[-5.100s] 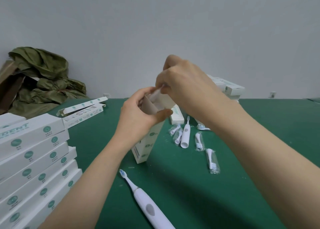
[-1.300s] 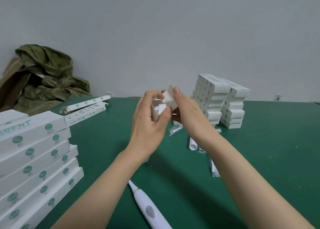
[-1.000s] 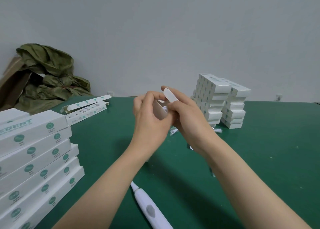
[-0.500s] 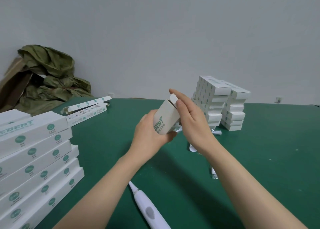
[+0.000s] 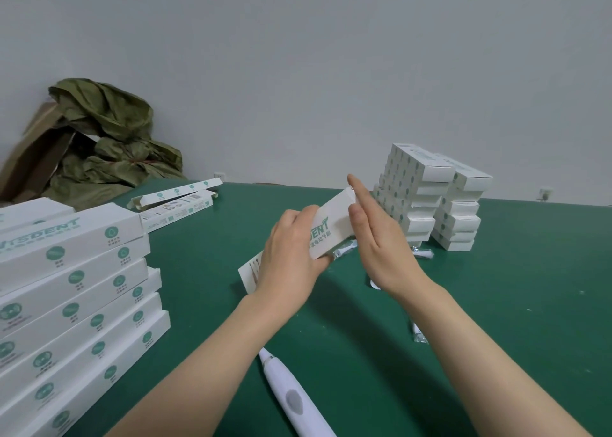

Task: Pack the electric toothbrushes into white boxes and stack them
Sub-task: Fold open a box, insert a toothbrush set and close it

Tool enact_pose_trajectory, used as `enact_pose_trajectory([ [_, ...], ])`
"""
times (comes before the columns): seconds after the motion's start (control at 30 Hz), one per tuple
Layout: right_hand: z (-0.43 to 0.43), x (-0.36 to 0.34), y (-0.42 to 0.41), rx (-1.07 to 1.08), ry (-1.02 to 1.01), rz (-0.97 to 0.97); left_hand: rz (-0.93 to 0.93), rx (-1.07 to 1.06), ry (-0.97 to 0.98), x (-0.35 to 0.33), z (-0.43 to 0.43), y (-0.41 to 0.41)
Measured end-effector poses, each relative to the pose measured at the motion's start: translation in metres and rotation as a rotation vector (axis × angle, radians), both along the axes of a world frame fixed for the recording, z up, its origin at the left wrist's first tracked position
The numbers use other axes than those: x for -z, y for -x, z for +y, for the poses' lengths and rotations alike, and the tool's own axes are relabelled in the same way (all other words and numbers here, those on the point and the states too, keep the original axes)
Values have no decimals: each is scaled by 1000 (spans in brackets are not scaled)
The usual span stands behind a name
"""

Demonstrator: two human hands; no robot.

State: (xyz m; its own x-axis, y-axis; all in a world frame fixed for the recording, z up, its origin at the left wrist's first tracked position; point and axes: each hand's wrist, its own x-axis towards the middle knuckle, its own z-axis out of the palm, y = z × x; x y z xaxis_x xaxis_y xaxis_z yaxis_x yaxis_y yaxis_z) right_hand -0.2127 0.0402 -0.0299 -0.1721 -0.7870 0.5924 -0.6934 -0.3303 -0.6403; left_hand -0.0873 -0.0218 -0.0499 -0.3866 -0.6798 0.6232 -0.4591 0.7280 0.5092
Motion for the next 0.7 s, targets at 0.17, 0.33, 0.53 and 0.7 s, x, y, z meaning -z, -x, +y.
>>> enact_pose_trajectory([
  [0.17,-4,8,-4,38,77,90,-34,-14,49,-1,-7,-5],
  [0.33,-10,33,-18,8,-167,197,-310,-7,46,-5,-32,-30],
  [0.53,-14,40,-11,85,-214,376,-593,118,78,-10,-41,-38],
  [0.7,-28,39,1,343,-142,160,-298,-77,199,1,-29,-25],
])
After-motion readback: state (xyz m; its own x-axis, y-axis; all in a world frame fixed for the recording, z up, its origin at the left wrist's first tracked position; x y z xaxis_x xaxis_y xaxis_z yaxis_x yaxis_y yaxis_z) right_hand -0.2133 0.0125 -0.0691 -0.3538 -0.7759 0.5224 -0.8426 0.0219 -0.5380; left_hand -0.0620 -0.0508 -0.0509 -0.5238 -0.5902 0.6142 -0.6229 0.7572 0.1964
